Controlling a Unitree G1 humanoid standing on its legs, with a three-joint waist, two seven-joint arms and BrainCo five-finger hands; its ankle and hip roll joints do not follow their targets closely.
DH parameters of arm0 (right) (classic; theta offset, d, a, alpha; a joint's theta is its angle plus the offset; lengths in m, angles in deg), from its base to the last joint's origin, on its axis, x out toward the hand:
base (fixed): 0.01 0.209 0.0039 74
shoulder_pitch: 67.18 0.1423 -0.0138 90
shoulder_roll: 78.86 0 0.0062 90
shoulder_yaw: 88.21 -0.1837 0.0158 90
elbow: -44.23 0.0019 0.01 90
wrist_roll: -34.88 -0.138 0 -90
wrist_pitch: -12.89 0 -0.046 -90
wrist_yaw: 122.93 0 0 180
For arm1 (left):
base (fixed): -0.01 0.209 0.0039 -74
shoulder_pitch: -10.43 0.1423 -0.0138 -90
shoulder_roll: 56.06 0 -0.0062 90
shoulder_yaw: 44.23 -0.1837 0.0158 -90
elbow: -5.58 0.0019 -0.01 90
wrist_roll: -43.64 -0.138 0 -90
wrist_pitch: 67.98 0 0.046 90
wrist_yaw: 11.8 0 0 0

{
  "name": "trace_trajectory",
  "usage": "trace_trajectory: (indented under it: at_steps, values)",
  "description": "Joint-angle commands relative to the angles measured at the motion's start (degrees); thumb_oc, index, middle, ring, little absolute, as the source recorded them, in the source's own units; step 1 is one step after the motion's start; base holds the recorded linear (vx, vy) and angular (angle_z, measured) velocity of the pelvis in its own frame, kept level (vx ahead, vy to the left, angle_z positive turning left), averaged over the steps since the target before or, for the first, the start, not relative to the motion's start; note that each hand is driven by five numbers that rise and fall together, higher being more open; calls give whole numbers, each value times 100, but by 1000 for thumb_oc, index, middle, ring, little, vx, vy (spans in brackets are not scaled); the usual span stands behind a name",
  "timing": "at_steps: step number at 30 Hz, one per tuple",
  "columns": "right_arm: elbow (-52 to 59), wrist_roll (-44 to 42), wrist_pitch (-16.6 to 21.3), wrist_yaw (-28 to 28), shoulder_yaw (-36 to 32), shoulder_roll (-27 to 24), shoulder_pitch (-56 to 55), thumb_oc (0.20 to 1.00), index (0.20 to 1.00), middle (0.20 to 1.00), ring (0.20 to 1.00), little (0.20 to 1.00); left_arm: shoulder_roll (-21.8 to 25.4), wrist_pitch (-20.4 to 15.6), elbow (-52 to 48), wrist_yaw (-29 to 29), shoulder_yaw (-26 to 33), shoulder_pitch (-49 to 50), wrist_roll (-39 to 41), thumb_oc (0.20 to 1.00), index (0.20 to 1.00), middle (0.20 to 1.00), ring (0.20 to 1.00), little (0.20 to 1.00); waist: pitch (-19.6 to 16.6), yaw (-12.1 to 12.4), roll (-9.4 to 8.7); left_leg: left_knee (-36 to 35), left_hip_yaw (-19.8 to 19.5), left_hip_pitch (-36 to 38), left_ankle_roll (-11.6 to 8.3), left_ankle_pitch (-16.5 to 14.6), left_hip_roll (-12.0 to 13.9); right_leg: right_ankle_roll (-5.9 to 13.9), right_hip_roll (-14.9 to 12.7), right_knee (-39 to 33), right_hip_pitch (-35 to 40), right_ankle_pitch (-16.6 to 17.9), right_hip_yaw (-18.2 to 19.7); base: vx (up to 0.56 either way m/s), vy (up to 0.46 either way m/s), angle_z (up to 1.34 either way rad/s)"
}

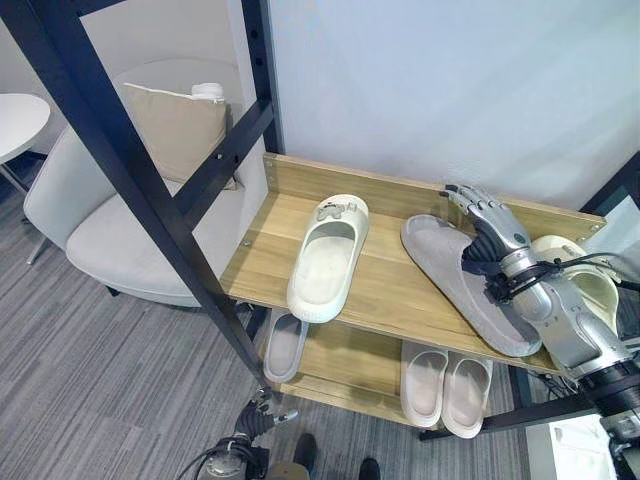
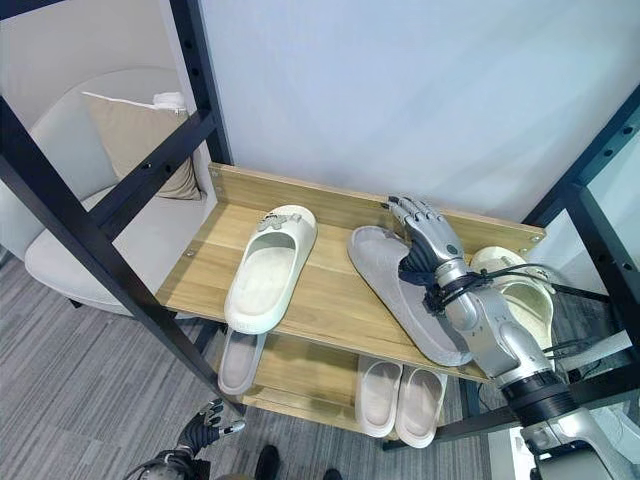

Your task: Arrange the slippers neatly on the shoe rack.

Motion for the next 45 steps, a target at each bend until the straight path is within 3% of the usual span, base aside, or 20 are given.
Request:
trace_trajectory:
  at_steps: [1, 2, 3, 4, 11, 23, 29, 35, 45]
  values:
    - [-302, -108, -24, -214, 287, -60, -7, 1000, 1000, 1000, 1000, 1000, 178, -194, -58, -89, -12, -347, 23, 1000, 1000, 1000, 1000, 1000, 38, 269, -202, 1, -65, 242, -44, -492, 42, 530, -619, -21, 254, -318, 190, 38, 6, 0]
    - [-528, -172, -12, -253, 437, 48, -55, 959, 959, 959, 959, 959, 184, -199, 48, -83, 10, -337, -5, 1000, 1000, 1000, 1000, 1000, 64, 294, -205, 1, -69, 280, -46, -547, 39, 531, -636, -25, 295, -373, 172, 40, 3, 0]
    - [-632, -153, 4, -265, 519, 72, -65, 244, 244, 244, 244, 244, 187, -218, 58, -74, 6, -343, -7, 1000, 1000, 1000, 1000, 1000, 73, 303, -203, 1, -71, 282, -45, -552, 37, 537, -641, -25, 297, -370, 167, 44, 7, 0]
    - [-629, -149, 9, -252, 529, 62, -52, 200, 200, 200, 200, 200, 194, -222, 69, -72, 20, -339, -10, 1000, 1000, 1000, 1000, 1000, 62, 300, -201, 1, -71, 271, -46, -552, 34, 538, -640, -27, 285, -367, 169, 0, 0, 0]
    - [-944, -125, 93, -95, 655, 97, -82, 200, 200, 200, 200, 200, 233, -289, 26, -40, 18, -345, -24, 1000, 1000, 1000, 1000, 1000, 84, 318, -162, 1, -100, 265, -52, -546, 24, 550, -661, -27, 294, -377, 135, 0, 0, 0]
    - [18, -394, 290, 41, 55, 298, -754, 200, 200, 200, 200, 200, 157, -291, 26, -6, 49, -355, -100, 1000, 1000, 1000, 1000, 1000, 48, 202, -98, 1, -68, 279, -71, -489, 41, 539, -650, -24, 294, -365, 135, -1, -1, 0]
    - [1756, -1445, 687, 282, -1077, 676, -1322, 200, 200, 200, 200, 200, 84, -250, 99, 120, 172, -379, -153, 1000, 1000, 1000, 1000, 1000, 18, -11, -61, 1, -5, 304, -89, -478, 67, 527, -635, -2, 270, -355, 184, -2, 0, -1]
    - [3085, -2411, 1139, 330, -1731, 1040, -1698, 200, 200, 200, 200, 200, -7, -268, 86, 231, 187, -332, -115, 1000, 1000, 1000, 1000, 1000, -39, -220, 6, 1, 122, 323, -97, -475, 102, 512, -609, 26, 212, -342, 270, -14, 0, -3]
    - [3986, -4587, 1572, 98, -1580, 1560, -1661, 200, 200, 200, 200, 200, -102, -260, 28, 349, 72, -284, 18, 1000, 1000, 1000, 1000, 1000, -82, -332, 99, 1, 220, 357, -116, -467, 125, 484, -585, 65, 177, -328, 342, -16, 2, -7]
